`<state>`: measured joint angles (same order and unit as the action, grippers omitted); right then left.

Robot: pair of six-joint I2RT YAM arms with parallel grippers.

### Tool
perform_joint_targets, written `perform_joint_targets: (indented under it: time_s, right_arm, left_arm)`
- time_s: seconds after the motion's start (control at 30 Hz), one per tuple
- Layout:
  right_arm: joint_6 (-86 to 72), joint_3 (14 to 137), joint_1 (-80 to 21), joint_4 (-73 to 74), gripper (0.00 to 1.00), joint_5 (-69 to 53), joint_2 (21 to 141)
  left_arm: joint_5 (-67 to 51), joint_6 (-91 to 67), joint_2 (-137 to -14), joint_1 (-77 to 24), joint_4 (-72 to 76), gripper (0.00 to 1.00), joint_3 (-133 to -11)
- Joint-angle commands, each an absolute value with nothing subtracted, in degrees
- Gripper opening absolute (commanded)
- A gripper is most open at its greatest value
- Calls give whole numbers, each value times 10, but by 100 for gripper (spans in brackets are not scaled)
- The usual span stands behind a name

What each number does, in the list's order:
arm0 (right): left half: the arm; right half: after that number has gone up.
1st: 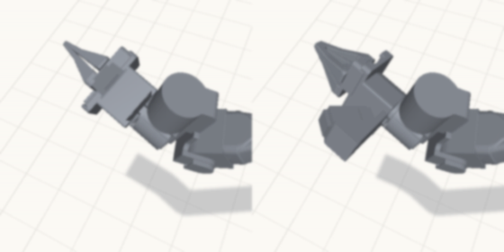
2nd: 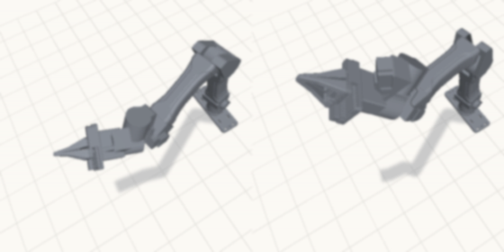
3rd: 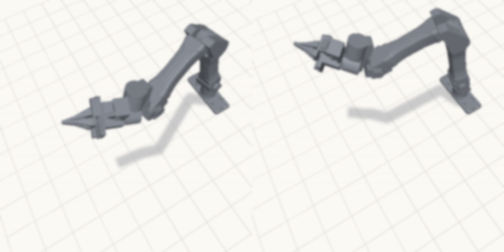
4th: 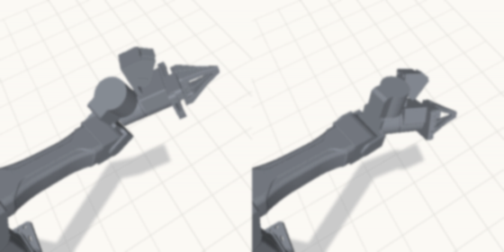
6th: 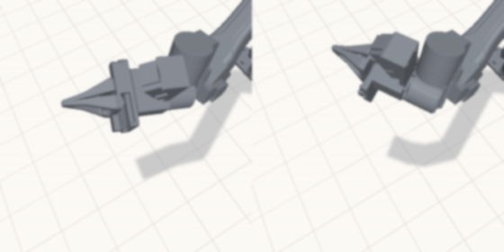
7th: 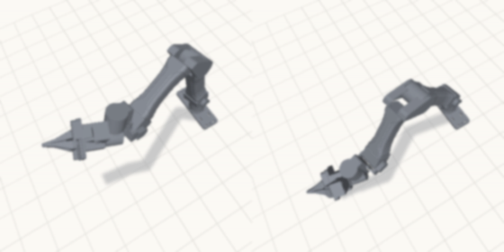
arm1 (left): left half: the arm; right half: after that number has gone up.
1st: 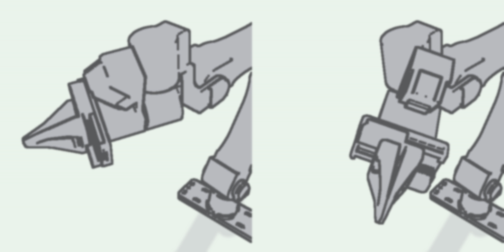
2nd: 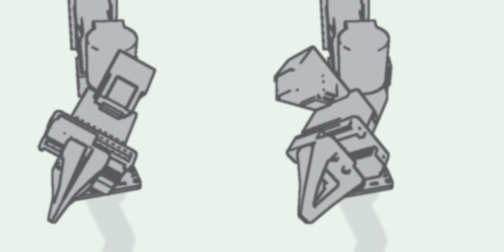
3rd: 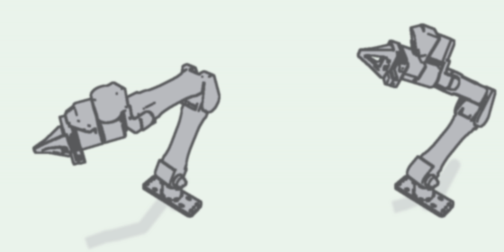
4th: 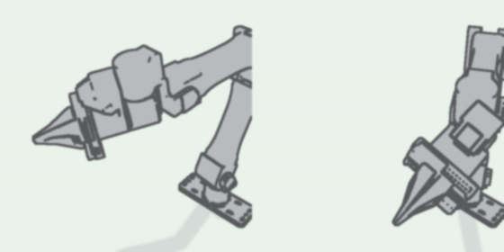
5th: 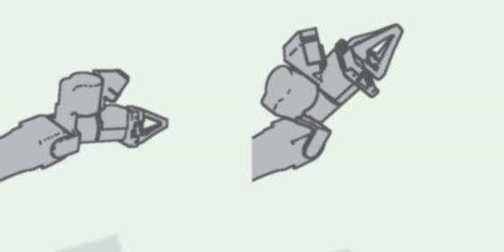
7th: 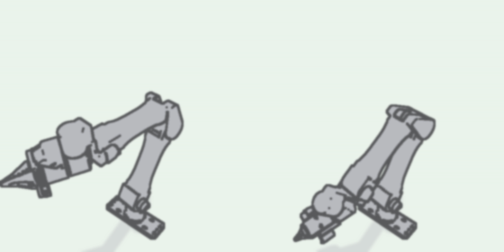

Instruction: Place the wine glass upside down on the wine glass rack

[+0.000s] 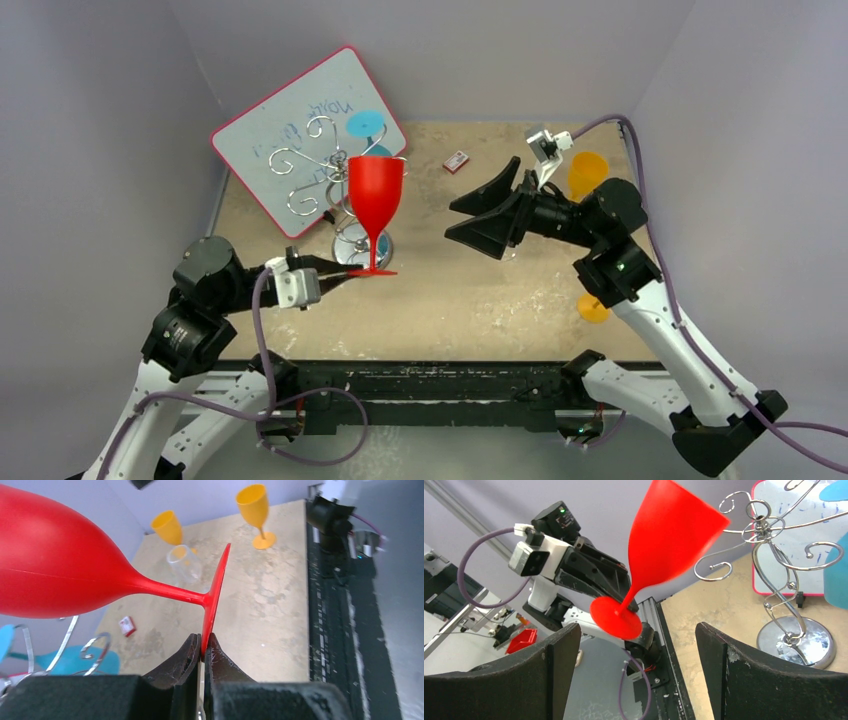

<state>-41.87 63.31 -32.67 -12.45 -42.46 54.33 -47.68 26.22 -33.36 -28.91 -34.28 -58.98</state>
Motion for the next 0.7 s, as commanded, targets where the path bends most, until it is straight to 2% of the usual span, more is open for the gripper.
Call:
perform_joint_targets:
  time_s: [0.0, 0.17, 0.37, 0.57, 0.67]
  right_arm:
    - [-387, 647, -327, -115, 87, -403, 528]
    - [-382, 636, -326, -111, 88, -400, 513]
    - [-375, 627, -326, -98, 88, -399, 505]
    - [-359, 625, -327, -84, 89, -388, 491]
    - [-357, 617, -327, -82, 89, -390, 485]
  left_arm:
    - [-370, 163, -333, -288, -194, 0, -611]
    - [-235, 107, -355, -288, -148, 0, -644]
    - [-78, 59, -443, -288, -178, 0, -750]
    - [44, -2, -517, -288, -182, 0, -824]
    - [57, -26, -554, -288, -190, 0, -855]
